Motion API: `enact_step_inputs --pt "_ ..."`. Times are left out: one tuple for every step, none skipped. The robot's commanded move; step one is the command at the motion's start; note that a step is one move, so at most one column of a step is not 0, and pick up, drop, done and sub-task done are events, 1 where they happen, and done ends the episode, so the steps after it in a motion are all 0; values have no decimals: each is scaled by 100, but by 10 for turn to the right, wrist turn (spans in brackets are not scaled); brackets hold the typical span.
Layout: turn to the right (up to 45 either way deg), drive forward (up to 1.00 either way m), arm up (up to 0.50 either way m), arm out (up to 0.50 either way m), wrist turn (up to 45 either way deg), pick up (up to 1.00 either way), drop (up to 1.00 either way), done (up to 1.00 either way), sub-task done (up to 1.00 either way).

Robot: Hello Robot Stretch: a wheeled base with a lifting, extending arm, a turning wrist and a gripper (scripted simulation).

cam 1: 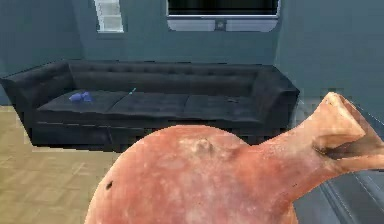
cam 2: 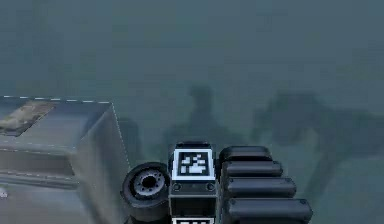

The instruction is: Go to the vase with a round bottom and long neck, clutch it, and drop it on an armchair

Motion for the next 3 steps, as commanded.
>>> enact_step_inputs --pt "-450 0 0 0 0 0 0 0 0" --pt "-300 0 0 0 0 0 0 0 0" --pt "0 100 0 0 0 0 0 0 0"
